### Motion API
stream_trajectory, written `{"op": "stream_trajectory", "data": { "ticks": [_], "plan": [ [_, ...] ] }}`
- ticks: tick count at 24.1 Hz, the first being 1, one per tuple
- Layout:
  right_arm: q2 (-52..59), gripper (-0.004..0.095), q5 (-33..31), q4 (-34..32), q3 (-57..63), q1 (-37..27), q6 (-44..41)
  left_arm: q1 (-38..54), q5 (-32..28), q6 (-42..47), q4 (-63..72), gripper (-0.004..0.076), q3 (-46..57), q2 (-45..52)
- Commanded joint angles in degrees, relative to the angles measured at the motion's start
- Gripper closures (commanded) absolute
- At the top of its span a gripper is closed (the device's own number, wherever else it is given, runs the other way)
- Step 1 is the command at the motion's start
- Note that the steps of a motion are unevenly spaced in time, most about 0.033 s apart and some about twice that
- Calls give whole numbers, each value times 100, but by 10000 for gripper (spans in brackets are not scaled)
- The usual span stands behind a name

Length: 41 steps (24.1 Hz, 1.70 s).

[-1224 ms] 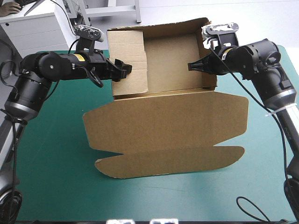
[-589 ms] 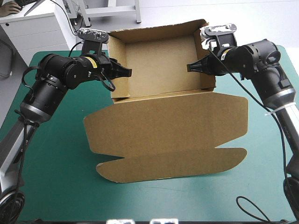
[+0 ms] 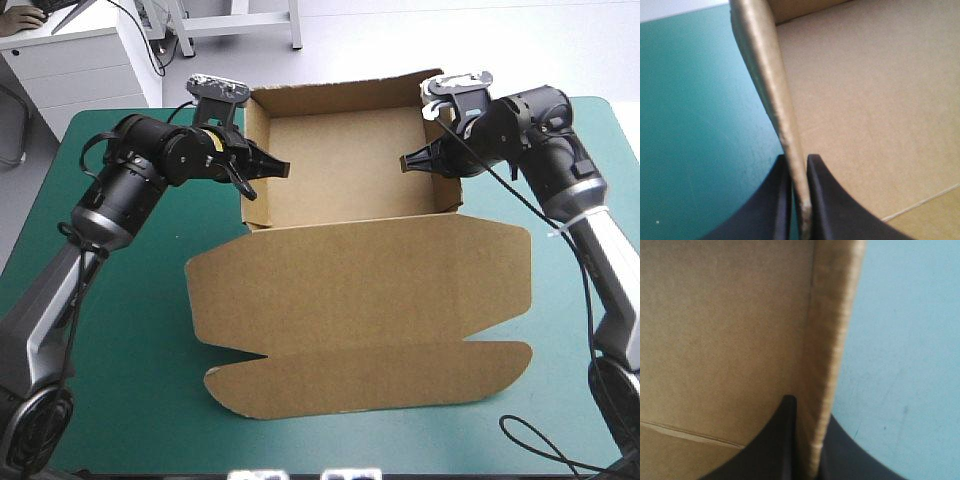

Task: Fold the box

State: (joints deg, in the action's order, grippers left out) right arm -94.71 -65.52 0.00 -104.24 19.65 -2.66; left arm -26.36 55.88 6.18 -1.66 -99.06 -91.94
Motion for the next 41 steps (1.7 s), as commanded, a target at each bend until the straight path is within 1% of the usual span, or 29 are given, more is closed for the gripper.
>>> {"op": "stream_trajectory", "data": {
  "ticks": [1,2,4,10,12,14,19,20,21,23,24,26,27,29,30,31,32,37,41],
  "plan": [
    [-146,922,-175,227,-170,53,353,-71,8,-390,166,719,-175,-136],
    [-368,922,-331,227,-170,53,408,-71,147,-461,166,719,-175,-375],
    [-722,922,-392,243,-170,53,408,-71,218,-583,130,719,-175,-676],
    [-1319,922,-392,362,-170,53,332,-9,448,-697,-53,718,-175,-1158],
    [-1555,922,-417,440,-170,53,304,134,629,-740,21,717,-164,-1365],
    [-1649,922,-404,479,-170,53,304,232,778,-919,21,718,-164,-1461],
    [-1767,922,-402,484,-170,43,266,386,767,-1068,48,716,-164,-1503],
    [-1767,913,-413,496,-170,17,266,389,767,-1218,56,679,-164,-1503],
    [-1767,852,-495,503,-170,-18,266,389,739,-1229,67,607,-164,-1503],
    [-1767,729,-597,503,-170,-92,323,389,709,-1284,116,505,-164,-1503],
    [-1767,612,-597,536,-170,-135,324,398,709,-1314,224,430,-187,-1503],
    [-1755,431,-597,707,-170,-222,368,398,695,-1314,305,330,-198,-1503],
    [-1755,292,-597,864,-170,-264,445,398,683,-1314,291,263,-209,-1492],
    [-1755,119,-597,1011,-170,-306,520,398,723,-1256,303,199,-231,-1491],
    [-1755,56,-597,1060,-170,-337,570,398,779,-1244,288,176,-258,-1491],
    [-1755,22,-597,1084,-170,-337,587,398,806,-1244,277,169,-267,-1491],
    [-1755,15,-597,1084,-170,-347,613,398,844,-1244,265,170,-293,-1480],
    [-1586,53,-597,1060,-180,-347,786,398,828,-1244,265,171,-383,-1298],
    [-1224,64,-550,846,-180,-347,815,398,826,-1244,229,173,-568,-1027]
  ]
}}
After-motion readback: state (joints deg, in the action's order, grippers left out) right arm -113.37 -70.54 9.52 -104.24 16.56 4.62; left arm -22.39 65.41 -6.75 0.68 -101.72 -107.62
